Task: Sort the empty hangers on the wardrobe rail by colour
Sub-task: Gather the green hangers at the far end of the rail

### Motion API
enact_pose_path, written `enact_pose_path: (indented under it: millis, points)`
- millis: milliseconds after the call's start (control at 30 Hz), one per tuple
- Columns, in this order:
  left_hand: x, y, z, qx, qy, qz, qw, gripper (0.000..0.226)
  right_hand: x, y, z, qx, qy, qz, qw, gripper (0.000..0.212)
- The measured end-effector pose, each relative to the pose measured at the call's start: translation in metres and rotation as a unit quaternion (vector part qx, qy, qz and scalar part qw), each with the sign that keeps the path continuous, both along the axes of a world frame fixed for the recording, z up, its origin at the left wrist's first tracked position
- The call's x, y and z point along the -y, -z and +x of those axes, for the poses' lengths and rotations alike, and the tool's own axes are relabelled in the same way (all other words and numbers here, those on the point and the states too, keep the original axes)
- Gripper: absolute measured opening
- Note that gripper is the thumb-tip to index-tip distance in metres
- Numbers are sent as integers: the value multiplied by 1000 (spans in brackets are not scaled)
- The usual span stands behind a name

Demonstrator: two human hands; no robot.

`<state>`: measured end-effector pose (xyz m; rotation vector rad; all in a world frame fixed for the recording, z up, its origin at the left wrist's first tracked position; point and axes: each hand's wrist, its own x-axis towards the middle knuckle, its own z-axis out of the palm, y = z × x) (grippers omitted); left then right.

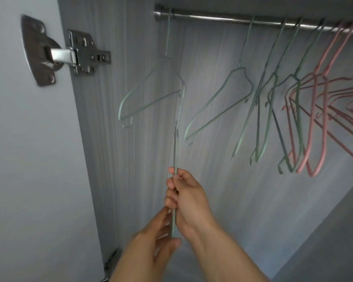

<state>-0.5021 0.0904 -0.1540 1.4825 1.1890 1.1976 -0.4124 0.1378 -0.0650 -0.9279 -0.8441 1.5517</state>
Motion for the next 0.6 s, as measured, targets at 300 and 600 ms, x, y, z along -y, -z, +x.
enact_pose_path:
  millis: [300, 600]
  points:
    - [-27, -68, -41, -242, -284, 286, 883, 58, -28, -57, -79, -87, 79, 121, 986, 23]
    - [-83, -159, -40, -182, -242, 308, 902, 47, -101, -136, -86, -5, 214, 177, 961, 41]
